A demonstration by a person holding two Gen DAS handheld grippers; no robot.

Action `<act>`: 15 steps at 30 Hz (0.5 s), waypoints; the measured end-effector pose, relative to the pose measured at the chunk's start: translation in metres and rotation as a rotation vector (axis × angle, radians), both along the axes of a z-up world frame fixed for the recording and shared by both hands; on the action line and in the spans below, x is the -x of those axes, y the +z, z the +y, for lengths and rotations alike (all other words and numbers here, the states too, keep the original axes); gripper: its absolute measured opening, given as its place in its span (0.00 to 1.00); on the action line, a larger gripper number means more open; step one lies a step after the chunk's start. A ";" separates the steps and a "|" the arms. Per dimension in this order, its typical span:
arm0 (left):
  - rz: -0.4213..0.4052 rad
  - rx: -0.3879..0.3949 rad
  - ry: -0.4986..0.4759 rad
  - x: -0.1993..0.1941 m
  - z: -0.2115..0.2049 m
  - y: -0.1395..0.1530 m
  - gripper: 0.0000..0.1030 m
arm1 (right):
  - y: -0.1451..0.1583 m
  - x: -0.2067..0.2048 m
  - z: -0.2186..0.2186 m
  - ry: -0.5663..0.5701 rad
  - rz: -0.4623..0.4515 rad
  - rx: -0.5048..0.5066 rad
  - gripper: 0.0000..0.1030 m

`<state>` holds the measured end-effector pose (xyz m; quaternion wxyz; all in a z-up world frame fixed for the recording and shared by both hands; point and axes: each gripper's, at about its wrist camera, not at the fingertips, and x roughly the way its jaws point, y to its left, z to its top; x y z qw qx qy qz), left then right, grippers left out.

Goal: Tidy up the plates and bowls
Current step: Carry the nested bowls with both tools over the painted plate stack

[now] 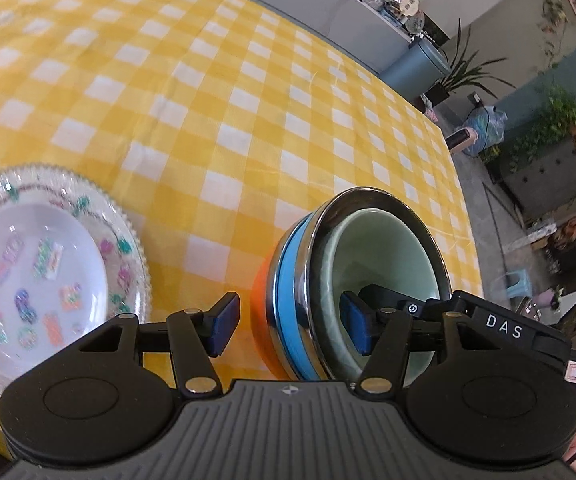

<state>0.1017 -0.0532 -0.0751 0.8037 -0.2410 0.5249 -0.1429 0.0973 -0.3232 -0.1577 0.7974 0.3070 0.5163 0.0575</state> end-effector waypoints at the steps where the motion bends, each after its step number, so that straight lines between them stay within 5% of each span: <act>1: 0.005 0.009 0.002 -0.001 0.001 -0.001 0.65 | -0.001 0.000 -0.001 -0.008 0.006 -0.011 0.64; 10: 0.044 0.032 0.008 -0.005 -0.006 -0.009 0.65 | -0.007 0.001 -0.002 -0.014 0.029 -0.048 0.54; 15: 0.054 0.016 0.006 -0.005 -0.009 -0.011 0.53 | -0.005 0.004 -0.004 -0.011 0.027 -0.062 0.49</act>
